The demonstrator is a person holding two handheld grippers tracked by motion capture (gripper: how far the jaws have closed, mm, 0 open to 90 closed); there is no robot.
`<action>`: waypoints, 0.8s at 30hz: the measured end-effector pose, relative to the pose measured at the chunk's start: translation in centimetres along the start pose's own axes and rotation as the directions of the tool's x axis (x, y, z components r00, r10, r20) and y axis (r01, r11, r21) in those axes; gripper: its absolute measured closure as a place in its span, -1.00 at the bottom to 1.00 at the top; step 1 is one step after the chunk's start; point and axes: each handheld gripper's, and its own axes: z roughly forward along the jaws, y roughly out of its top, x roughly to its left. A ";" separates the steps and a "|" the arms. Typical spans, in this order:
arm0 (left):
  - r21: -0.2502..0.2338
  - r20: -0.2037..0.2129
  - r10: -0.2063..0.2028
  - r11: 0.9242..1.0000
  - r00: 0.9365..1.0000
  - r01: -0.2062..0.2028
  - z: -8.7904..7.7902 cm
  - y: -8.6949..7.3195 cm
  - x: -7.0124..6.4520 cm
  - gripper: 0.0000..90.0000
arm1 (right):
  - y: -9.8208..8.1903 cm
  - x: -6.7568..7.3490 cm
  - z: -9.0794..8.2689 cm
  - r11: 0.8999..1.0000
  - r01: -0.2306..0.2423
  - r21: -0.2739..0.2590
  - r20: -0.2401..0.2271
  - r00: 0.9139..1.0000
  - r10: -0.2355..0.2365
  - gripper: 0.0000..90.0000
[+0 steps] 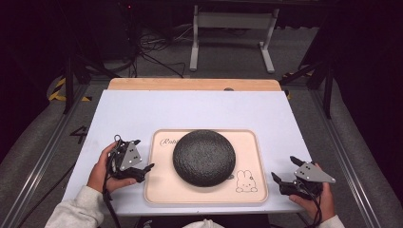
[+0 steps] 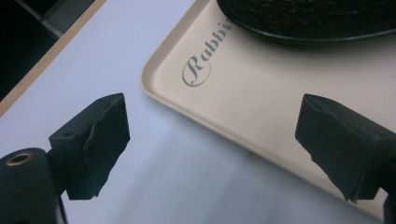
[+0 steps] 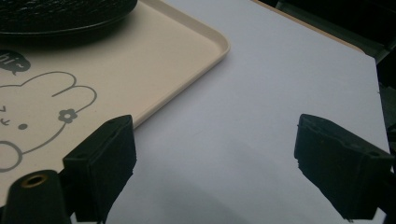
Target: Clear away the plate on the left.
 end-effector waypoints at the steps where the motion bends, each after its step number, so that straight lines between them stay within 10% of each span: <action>1: 0.000 0.000 0.000 1.000 1.000 0.000 0.0 0.0 0.0 -0.76 | 0.0 0.0 0.0 1.000 0.000 0.000 0.000 1.000 0.000 -0.70; 12: 0.030 -0.039 -0.091 0.995 0.995 0.092 -1.8 -3.3 1.0 -0.75 | 0.0 -0.3 0.0 1.000 -0.012 -0.004 0.004 1.000 0.012 -0.70; 24: 0.029 -0.030 -0.255 0.966 0.967 0.256 -3.7 -7.6 1.7 -0.76 | -0.2 -0.6 -0.2 1.000 -0.015 -0.008 0.005 1.000 0.016 -0.70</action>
